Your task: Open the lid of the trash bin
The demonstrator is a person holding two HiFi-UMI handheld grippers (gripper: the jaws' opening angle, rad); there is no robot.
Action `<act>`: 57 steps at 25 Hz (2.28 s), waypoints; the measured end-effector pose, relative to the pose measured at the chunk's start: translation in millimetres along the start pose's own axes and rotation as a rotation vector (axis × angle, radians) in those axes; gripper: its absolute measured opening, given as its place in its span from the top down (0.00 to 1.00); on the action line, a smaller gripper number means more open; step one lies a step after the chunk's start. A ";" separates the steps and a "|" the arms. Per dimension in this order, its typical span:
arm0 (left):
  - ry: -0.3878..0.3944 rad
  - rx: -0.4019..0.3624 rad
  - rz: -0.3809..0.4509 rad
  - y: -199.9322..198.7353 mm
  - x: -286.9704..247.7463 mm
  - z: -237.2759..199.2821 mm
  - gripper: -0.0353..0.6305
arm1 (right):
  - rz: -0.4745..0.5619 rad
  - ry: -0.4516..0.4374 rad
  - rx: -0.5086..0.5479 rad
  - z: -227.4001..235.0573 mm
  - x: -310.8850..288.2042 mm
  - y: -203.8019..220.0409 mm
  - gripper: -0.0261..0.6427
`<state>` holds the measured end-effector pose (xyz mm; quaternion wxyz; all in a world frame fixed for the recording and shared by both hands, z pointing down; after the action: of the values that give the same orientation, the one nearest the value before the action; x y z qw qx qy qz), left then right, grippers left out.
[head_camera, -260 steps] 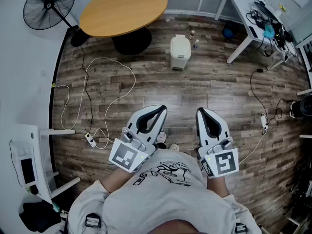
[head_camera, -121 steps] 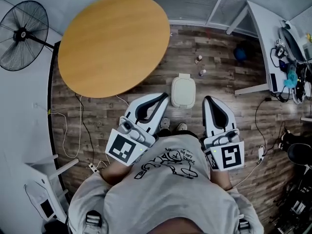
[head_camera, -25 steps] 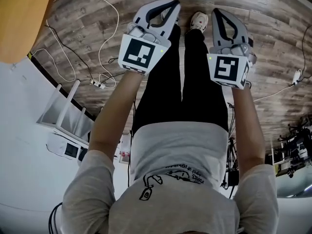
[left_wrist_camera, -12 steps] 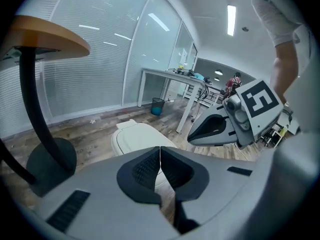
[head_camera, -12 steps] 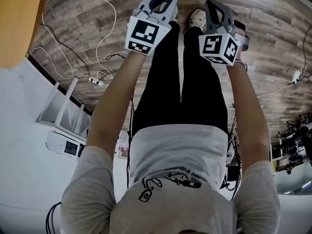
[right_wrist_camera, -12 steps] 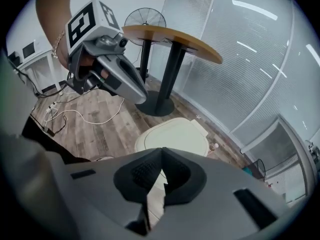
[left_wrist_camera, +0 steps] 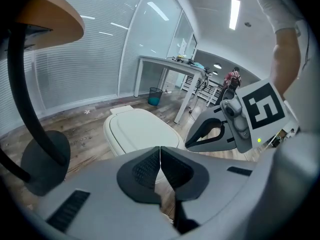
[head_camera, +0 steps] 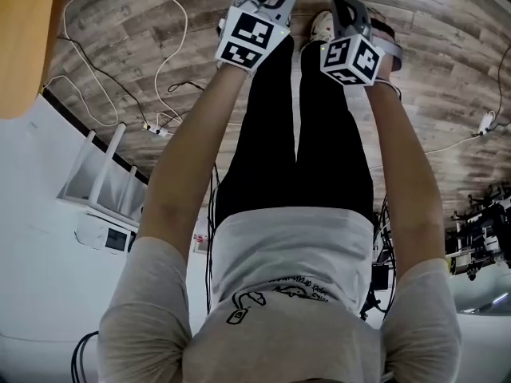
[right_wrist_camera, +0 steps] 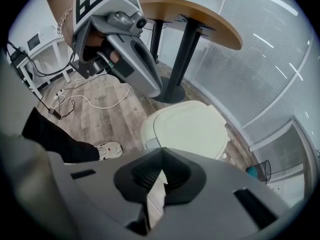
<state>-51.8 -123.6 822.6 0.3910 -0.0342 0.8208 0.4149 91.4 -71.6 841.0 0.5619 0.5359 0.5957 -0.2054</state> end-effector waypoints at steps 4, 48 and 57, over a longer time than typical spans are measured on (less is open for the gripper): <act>-0.012 0.003 -0.038 5.6 -10.4 -4.4 0.92 | -0.038 -0.018 0.031 -2.6 -13.8 9.0 0.95; -0.077 0.035 0.090 -44.0 55.5 21.8 0.92 | 0.022 0.011 -0.168 37.9 44.3 -31.0 0.95; -0.090 0.071 0.202 -101.8 109.0 46.7 0.92 | 0.122 0.083 -0.285 81.1 118.3 -44.5 0.95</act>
<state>-59.8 -127.8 666.5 0.3847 0.0811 0.8159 0.4239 113.5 -107.2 696.8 0.6187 0.4937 0.6079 -0.0621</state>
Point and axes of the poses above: the fingertips, and each gripper's own axes: x backward along the fingers, z to its right, y out of its underside, the point moved 9 cm from there along x, backward along the fingers, and after that the axes turned 8 degrees about x, right-handed, at the moved point
